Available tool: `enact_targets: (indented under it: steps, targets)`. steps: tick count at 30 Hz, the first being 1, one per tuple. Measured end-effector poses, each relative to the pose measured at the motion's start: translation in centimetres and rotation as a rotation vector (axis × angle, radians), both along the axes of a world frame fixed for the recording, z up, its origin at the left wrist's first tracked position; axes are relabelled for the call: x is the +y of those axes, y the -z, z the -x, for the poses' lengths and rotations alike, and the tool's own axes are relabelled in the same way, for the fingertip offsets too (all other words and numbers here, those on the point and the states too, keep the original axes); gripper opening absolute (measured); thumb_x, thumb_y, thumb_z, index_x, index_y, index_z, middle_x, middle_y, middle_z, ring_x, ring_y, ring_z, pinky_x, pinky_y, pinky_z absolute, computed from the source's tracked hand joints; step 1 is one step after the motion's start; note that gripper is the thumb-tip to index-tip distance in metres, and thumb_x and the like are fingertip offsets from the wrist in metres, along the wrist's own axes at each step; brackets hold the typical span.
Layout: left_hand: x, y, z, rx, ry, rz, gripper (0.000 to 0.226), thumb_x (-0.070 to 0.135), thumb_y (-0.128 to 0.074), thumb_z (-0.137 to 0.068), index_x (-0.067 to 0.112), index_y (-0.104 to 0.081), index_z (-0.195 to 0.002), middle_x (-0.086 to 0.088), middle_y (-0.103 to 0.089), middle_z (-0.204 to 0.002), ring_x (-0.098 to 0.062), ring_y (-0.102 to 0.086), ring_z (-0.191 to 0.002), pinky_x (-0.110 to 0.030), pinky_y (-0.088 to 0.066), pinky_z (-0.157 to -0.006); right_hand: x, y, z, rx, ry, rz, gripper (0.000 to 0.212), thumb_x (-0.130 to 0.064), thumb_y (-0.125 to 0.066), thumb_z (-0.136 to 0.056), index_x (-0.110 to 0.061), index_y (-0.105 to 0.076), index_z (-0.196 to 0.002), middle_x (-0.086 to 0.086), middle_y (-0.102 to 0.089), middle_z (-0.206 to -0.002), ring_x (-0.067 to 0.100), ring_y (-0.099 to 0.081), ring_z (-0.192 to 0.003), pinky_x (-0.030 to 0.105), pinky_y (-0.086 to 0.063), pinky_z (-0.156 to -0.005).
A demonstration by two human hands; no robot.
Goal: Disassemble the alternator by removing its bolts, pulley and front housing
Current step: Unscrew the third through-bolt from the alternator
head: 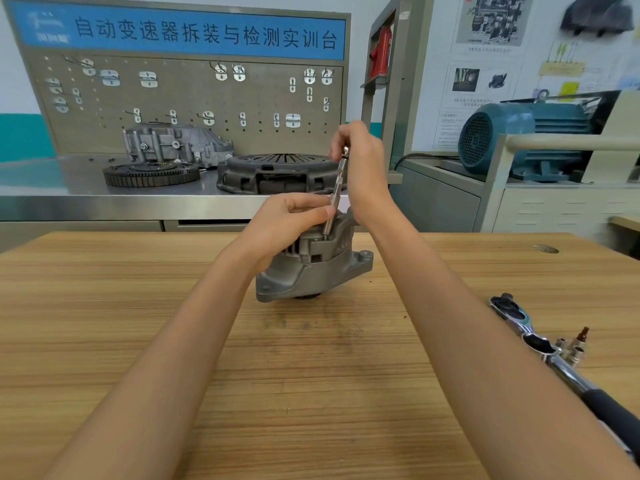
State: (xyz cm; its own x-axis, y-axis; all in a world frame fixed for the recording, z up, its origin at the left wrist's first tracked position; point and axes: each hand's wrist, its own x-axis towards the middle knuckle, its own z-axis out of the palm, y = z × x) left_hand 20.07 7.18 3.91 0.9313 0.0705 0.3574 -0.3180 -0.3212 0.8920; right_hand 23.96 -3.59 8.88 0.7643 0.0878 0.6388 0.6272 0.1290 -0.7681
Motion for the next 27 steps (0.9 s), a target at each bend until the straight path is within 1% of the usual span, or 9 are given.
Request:
enact_targets:
  steps: [10,13,16,17,19,21,23,25,27]
  targets:
    - [0.0,0.2,-0.3,0.009,0.035,0.039,0.019,0.017,-0.066,-0.086,0.02,-0.07,-0.105,0.005,-0.074,-0.099,-0.009,-0.067,-0.099,-0.03,-0.047,-0.099,0.0,-0.3,-0.3,0.03,-0.109,-0.027,0.043,-0.011,-0.038,-0.092,-0.014,-0.037,-0.049,0.001,-0.039,-0.058,0.012,-0.039,-0.061,0.026,-0.035,-0.066]
    - [0.1,0.2,-0.2,0.016,0.071,0.013,0.019,0.017,-0.061,-0.09,0.019,-0.07,-0.107,0.005,-0.074,-0.1,-0.009,-0.067,-0.099,-0.026,-0.047,-0.094,0.2,-0.3,-0.4,0.025,-0.133,-0.028,0.044,-0.01,-0.038,-0.091,-0.014,-0.039,-0.048,-0.001,-0.041,-0.057,0.009,-0.041,-0.059,0.024,-0.036,-0.065]
    - [0.2,0.1,-0.1,0.01,0.07,0.009,0.017,0.023,-0.059,-0.092,0.02,-0.071,-0.103,0.005,-0.074,-0.097,-0.008,-0.068,-0.094,-0.018,-0.049,-0.083,0.7,-0.2,-0.4,0.007,-0.167,-0.022,0.044,-0.009,-0.038,-0.091,-0.014,-0.042,-0.047,-0.003,-0.045,-0.057,0.007,-0.045,-0.061,0.025,-0.038,-0.073]
    - [0.2,0.1,0.0,0.004,0.066,0.009,0.015,0.024,-0.059,-0.092,0.022,-0.072,-0.099,0.006,-0.074,-0.096,-0.007,-0.068,-0.093,-0.015,-0.05,-0.08,0.8,-0.1,-0.3,-0.01,-0.168,-0.006,0.043,-0.009,-0.038,-0.091,-0.014,-0.043,-0.049,-0.004,-0.047,-0.058,0.003,-0.048,-0.06,0.02,-0.039,-0.074]
    - [0.2,0.1,0.0,-0.011,0.059,0.007,0.013,0.023,-0.06,-0.092,0.025,-0.072,-0.094,0.007,-0.074,-0.094,-0.004,-0.068,-0.091,-0.01,-0.05,-0.075,1.1,0.2,0.0,-0.051,-0.16,0.019,0.036,-0.011,-0.039,-0.088,-0.015,-0.046,-0.052,-0.006,-0.049,-0.064,-0.011,-0.049,-0.058,0.004,-0.038,-0.066]
    - [0.2,0.1,0.0,-0.023,0.059,0.0,0.014,0.02,-0.059,-0.092,0.024,-0.07,-0.101,0.007,-0.074,-0.096,-0.003,-0.067,-0.092,-0.011,-0.049,-0.079,1.2,0.8,0.1,-0.1,-0.146,0.032,0.024,-0.017,-0.04,-0.081,-0.016,-0.051,-0.06,-0.006,-0.052,-0.075,-0.016,-0.048,-0.065,-0.002,-0.035,-0.061]
    - [0.3,0.0,0.0,-0.022,0.057,-0.015,0.023,0.019,-0.058,-0.092,0.019,-0.065,-0.115,0.003,-0.073,-0.101,-0.008,-0.067,-0.097,-0.022,-0.049,-0.09,1.4,1.5,-0.1,-0.158,-0.118,0.052,0.017,-0.018,-0.04,-0.08,-0.015,-0.056,-0.075,-0.002,-0.054,-0.089,-0.012,-0.048,-0.079,0.001,-0.035,-0.071]
    - [0.2,-0.1,0.1,-0.02,0.07,-0.031,0.028,0.016,-0.056,-0.093,0.016,-0.062,-0.12,-0.001,-0.072,-0.105,-0.012,-0.066,-0.101,-0.029,-0.048,-0.096,1.7,1.9,-0.3,-0.219,-0.067,0.075,0.023,-0.019,-0.041,-0.083,-0.013,-0.056,-0.1,0.001,-0.052,-0.104,-0.006,-0.047,-0.093,0.004,-0.036,-0.081]
    - [0.2,0.0,0.2,-0.032,0.073,-0.029,0.027,0.012,-0.055,-0.094,0.013,-0.063,-0.12,-0.002,-0.071,-0.106,-0.013,-0.066,-0.101,-0.029,-0.048,-0.096,1.7,2.0,-0.5,-0.244,-0.029,0.089,0.033,-0.023,-0.04,-0.085,-0.014,-0.047,-0.116,0.0,-0.049,-0.112,-0.005,-0.043,-0.1,0.002,-0.033,-0.084]
